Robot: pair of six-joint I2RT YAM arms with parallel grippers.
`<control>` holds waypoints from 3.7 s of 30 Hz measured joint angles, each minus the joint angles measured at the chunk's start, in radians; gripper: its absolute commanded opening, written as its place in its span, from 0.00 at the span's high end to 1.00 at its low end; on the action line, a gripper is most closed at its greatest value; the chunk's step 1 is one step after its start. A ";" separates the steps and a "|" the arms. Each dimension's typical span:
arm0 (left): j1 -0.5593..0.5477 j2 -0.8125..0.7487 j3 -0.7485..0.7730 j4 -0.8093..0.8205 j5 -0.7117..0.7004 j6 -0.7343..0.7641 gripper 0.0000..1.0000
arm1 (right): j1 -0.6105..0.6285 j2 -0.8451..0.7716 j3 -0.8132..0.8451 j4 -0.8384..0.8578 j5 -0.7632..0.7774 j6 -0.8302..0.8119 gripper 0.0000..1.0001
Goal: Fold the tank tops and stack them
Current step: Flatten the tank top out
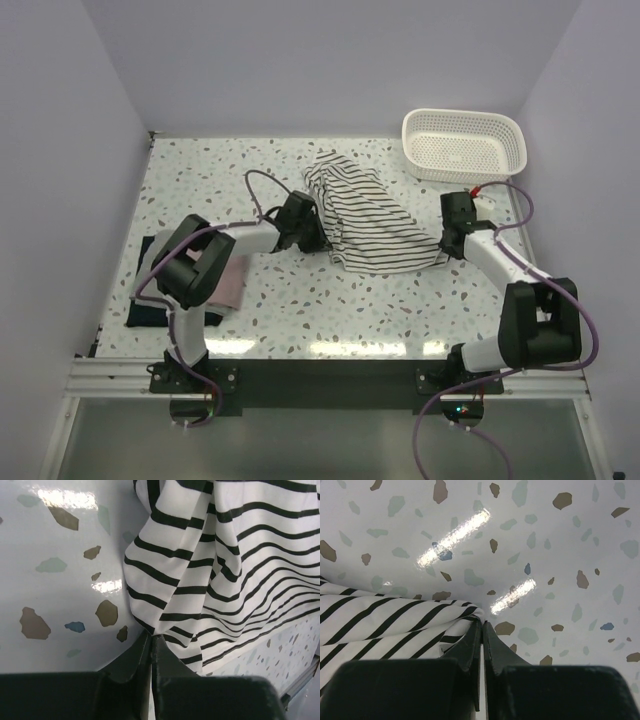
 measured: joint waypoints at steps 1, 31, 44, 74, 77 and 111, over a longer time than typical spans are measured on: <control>0.000 0.006 0.010 -0.009 -0.004 0.002 1.00 | -0.001 0.000 0.000 0.001 -0.003 0.000 1.00; 0.170 -0.469 -0.277 -0.302 -0.091 0.184 0.66 | -0.031 -0.214 -0.244 0.079 -0.354 0.087 1.00; 0.132 -0.396 -0.326 -0.200 -0.099 0.181 0.53 | -0.031 -0.216 -0.249 0.100 -0.355 0.090 1.00; 0.156 -0.657 0.058 -0.422 -0.166 0.225 1.00 | -0.031 -0.549 0.043 -0.028 -0.433 0.089 1.00; 0.156 -0.730 0.272 -0.452 -0.175 0.245 1.00 | -0.031 -0.601 0.240 -0.050 -0.424 0.090 1.00; 0.340 -0.138 1.025 -0.361 0.017 0.253 1.00 | -0.032 0.090 0.803 0.246 -0.655 0.113 1.00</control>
